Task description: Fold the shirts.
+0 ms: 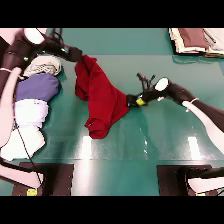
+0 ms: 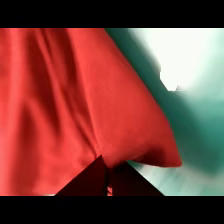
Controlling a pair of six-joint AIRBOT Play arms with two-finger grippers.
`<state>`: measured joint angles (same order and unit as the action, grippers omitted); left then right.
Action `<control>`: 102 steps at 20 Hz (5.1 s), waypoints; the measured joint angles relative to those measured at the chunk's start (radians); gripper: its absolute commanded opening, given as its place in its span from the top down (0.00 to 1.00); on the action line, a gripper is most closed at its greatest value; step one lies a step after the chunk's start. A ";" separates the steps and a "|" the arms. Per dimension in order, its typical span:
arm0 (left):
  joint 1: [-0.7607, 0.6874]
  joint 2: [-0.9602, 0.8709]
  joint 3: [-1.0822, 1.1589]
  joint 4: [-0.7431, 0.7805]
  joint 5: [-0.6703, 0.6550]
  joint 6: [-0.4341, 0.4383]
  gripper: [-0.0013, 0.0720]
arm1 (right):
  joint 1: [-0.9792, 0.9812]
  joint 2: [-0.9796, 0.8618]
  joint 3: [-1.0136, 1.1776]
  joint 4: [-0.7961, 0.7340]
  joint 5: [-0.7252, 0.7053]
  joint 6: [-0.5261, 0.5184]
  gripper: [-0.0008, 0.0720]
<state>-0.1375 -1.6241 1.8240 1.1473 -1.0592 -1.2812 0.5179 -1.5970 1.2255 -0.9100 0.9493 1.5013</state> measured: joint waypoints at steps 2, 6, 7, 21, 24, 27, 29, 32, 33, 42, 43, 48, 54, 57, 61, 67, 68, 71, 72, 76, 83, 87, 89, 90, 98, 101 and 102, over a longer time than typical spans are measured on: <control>0.004 0.093 0.017 0.049 -0.003 0.000 0.95 | -0.037 0.065 0.102 -0.076 0.064 -0.004 0.97; 0.006 0.333 0.072 0.103 -0.030 0.025 0.95 | -0.153 0.255 0.373 -0.185 0.220 -0.008 0.97; 0.006 0.391 0.081 0.105 -0.037 0.032 0.95 | -0.183 0.302 0.449 -0.199 0.259 -0.009 0.97; 0.006 0.658 -0.056 0.037 -0.333 0.058 0.95 | -0.418 0.452 0.789 -0.243 0.457 0.039 0.97; 0.006 0.605 -0.263 0.031 -0.330 0.061 0.95 | -0.417 0.319 0.787 -0.245 0.513 0.046 0.97; 0.006 0.528 -0.427 0.043 -0.235 0.076 0.95 | -0.410 0.164 0.786 -0.245 0.544 0.050 0.97; 0.006 0.464 -0.483 0.058 -0.155 0.080 0.95 | -0.406 0.072 0.786 -0.245 0.550 0.050 0.97; 0.006 0.373 -0.521 0.073 -0.014 0.083 0.78 | -0.403 -0.038 0.786 -0.245 0.528 0.051 0.96; 0.006 0.352 -0.526 0.084 0.035 0.084 0.45 | -0.405 -0.065 0.786 -0.247 0.512 0.052 0.75; 0.019 0.352 -0.460 0.111 0.000 -0.043 0.35 | -0.459 -0.095 0.786 -0.168 0.552 -0.002 0.42; 0.022 0.370 -0.480 0.131 -0.027 -0.061 0.35 | -0.464 -0.084 0.786 -0.177 0.574 -0.012 0.42; 0.048 0.463 -0.702 0.208 -0.074 -0.172 0.35 | -0.468 -0.010 0.779 -0.163 0.687 -0.037 0.42; 0.203 0.491 -0.997 -0.033 -0.040 -0.153 0.13 | -0.468 0.149 0.544 -0.154 0.665 -0.044 0.42; 0.243 0.493 -1.110 -0.122 -0.013 -0.127 0.13 | -0.469 0.230 0.399 -0.155 0.602 -0.045 0.42; 0.261 0.494 -1.205 -0.254 0.056 -0.078 0.13 | -0.469 0.297 0.278 -0.154 0.544 -0.045 0.42; 0.224 0.493 -1.238 -0.326 0.146 -0.052 0.14 | -0.468 0.328 0.225 -0.154 0.513 -0.045 0.42; 0.200 0.490 -1.239 -0.328 0.166 -0.052 0.14 | -0.466 0.330 0.223 -0.154 0.512 -0.044 0.42; 0.128 0.457 -1.240 -0.356 0.216 -0.063 0.20 | -0.452 0.332 0.219 -0.153 0.510 -0.040 0.42; 0.111 0.443 -1.239 -0.364 0.227 -0.068 0.42 | -0.448 0.332 0.218 -0.154 0.509 -0.038 0.42; 0.076 0.410 -1.231 -0.351 0.236 -0.084 0.95 | -0.443 0.333 0.217 -0.155 0.513 -0.034 0.42; 0.150 0.471 -1.065 -0.292 0.099 -0.061 0.95 | -0.481 0.374 0.095 -0.177 0.558 -0.020 0.40; 0.206 0.542 -0.961 -0.251 -0.005 -0.023 0.95 | -0.488 0.449 -0.181 -0.211 0.543 0.011 0.21; 0.215 0.560 -0.935 -0.237 -0.032 -0.014 0.95 | -0.488 0.480 -0.334 -0.186 0.512 0.028 0.30; 0.220 0.566 -0.926 -0.227 -0.040 -0.010 0.95 | -0.483 0.493 -0.402 -0.165 0.489 0.033 0.31; 0.226 0.580 -0.906 -0.206 -0.053 -0.001 0.95 | -0.310 0.435 -0.655 0.011 0.219 0.050 0.71; 0.227 0.581 -0.896 -0.204 -0.064 0.000 0.95 | -0.241 0.378 -0.608 0.016 0.158 0.046 0.97; 0.227 0.580 -0.882 -0.204 -0.072 0.000 0.95 | -0.226 0.372 -0.580 0.006 0.135 0.040 0.97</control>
<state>0.0898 -1.0439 0.9424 0.9428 -1.1313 -1.2812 0.2916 -1.2255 0.6453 -0.9039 1.0843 1.5417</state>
